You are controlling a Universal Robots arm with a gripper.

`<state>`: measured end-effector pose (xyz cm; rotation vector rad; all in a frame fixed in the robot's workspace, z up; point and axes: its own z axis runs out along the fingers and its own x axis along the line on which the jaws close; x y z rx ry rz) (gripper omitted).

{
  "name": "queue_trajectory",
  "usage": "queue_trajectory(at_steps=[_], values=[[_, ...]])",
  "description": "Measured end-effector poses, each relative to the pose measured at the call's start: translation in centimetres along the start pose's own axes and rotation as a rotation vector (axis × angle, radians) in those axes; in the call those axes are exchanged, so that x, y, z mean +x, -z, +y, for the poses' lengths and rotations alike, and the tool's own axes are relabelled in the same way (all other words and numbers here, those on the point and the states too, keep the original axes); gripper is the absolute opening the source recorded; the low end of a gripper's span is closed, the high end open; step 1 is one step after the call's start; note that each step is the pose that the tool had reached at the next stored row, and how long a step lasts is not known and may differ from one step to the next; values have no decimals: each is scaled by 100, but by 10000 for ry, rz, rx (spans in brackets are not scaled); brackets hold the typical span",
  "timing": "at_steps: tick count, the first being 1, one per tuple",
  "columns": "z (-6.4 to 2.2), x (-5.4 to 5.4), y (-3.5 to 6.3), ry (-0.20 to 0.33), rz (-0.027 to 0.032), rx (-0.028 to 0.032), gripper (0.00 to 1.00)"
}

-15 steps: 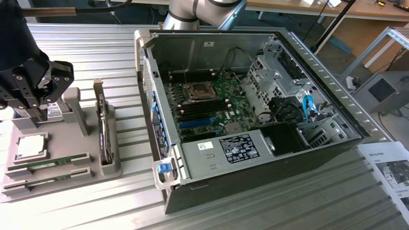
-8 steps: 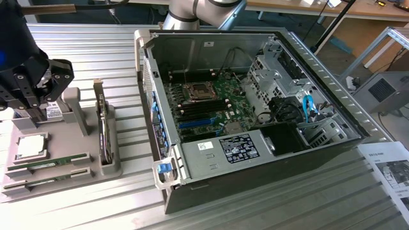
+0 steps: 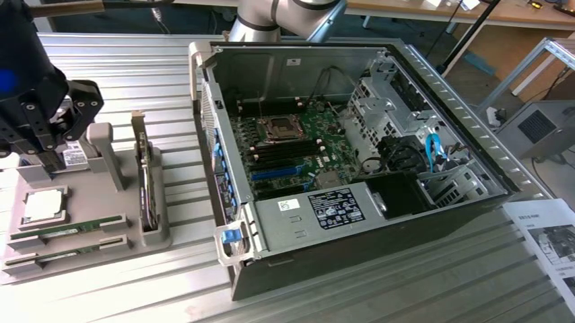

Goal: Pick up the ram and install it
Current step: 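Pick up the ram and move it above insertion slot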

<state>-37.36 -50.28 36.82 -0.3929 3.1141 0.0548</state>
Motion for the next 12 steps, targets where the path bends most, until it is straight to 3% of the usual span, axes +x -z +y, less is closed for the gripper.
queue_trajectory(at_steps=[12], values=[[0,0,0,2003,72,0,11]])
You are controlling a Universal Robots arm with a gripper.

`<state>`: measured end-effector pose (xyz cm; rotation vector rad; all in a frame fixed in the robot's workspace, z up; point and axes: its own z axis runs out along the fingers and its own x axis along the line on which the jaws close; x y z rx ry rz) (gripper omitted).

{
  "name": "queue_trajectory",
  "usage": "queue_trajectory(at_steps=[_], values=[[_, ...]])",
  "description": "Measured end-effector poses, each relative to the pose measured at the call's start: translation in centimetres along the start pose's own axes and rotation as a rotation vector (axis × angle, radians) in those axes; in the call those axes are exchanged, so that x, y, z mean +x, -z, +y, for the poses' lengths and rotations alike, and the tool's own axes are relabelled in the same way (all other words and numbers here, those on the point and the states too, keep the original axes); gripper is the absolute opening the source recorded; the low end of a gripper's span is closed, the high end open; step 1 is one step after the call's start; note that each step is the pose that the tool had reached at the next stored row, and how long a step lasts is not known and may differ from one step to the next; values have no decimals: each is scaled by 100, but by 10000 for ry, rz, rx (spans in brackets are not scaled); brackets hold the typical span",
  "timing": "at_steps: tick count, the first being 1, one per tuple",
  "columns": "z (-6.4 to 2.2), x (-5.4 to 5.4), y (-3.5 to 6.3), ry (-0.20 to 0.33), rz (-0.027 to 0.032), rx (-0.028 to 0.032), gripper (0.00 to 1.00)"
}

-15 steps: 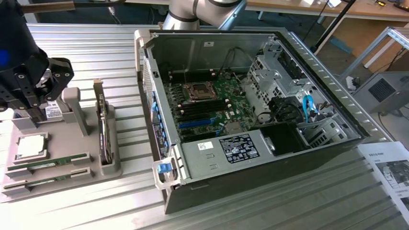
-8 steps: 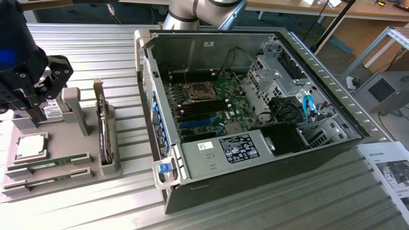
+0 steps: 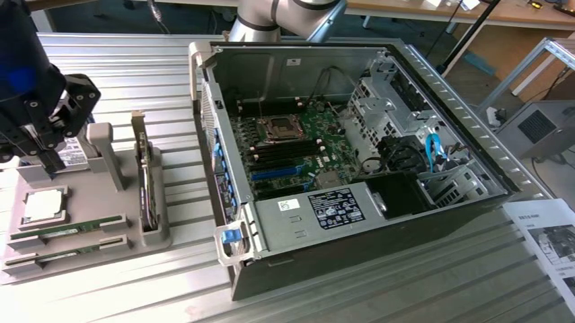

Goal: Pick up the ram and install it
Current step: 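Pick up the ram and move it above insertion slot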

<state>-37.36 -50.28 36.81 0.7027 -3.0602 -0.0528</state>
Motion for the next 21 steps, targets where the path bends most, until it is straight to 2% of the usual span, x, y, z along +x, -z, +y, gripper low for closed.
queue_trajectory(at_steps=[4,21], values=[[0,0,0,675,24,1,11],[0,0,-1,2948,110,8,11]])
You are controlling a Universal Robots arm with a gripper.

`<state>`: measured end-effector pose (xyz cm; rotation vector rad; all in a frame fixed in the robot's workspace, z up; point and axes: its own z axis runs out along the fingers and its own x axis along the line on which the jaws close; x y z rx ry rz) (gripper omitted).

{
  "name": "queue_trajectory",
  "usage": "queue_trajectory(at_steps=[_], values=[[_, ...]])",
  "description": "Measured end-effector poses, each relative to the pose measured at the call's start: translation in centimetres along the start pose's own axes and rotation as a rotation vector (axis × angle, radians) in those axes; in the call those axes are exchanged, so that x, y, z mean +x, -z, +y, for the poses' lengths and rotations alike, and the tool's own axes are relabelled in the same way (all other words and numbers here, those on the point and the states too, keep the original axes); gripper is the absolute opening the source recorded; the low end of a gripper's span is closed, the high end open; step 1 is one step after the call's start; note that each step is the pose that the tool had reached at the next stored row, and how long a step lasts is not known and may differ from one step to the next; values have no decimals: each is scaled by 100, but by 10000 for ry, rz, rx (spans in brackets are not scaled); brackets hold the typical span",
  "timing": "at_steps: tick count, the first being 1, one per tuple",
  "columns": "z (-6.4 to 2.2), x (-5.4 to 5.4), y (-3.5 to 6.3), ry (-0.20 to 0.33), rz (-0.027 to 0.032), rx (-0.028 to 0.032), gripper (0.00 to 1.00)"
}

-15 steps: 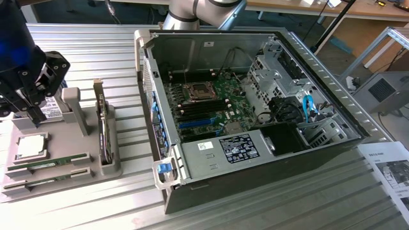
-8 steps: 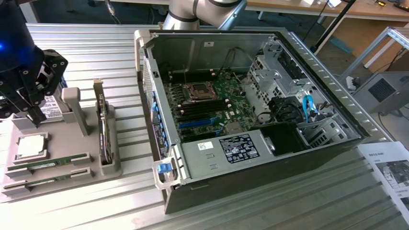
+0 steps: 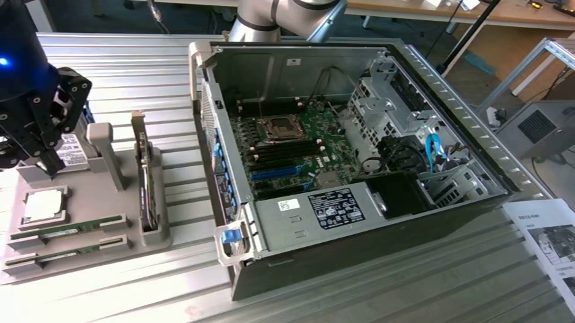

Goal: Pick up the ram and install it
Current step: 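Pick up the ram and move it above insertion slot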

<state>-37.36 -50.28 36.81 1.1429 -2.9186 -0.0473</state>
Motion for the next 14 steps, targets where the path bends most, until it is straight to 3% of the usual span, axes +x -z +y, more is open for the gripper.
queue_trajectory(at_steps=[14], values=[[0,0,0,2001,85,15,11]])
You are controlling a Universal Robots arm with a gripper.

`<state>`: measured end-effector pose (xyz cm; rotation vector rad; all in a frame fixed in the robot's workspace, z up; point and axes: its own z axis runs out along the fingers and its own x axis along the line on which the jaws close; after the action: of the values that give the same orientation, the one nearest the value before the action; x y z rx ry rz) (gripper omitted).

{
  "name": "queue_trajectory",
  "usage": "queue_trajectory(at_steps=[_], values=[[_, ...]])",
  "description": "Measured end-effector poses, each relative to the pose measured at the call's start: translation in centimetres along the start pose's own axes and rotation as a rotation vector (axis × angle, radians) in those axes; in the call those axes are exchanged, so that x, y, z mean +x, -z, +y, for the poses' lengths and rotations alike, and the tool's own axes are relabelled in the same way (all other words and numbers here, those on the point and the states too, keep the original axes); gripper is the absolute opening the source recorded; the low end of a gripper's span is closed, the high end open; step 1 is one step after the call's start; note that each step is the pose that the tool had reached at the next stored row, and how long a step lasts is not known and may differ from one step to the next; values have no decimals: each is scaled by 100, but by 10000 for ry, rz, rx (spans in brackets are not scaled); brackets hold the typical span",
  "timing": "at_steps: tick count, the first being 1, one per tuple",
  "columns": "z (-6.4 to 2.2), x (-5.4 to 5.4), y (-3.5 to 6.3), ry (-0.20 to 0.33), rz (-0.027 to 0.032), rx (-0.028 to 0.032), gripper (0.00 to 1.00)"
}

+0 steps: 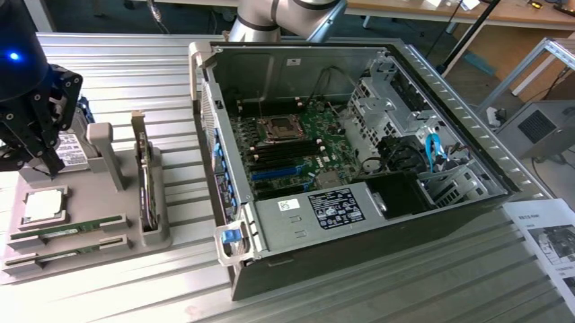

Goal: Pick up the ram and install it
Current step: 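Pick up the ram and move it above insertion slot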

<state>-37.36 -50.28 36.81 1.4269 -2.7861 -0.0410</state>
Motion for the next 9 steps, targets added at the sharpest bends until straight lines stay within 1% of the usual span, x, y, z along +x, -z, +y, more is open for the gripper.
queue_trajectory(at_steps=[5,9], values=[[0,0,0,687,32,7,11],[0,0,0,1331,66,17,11]])
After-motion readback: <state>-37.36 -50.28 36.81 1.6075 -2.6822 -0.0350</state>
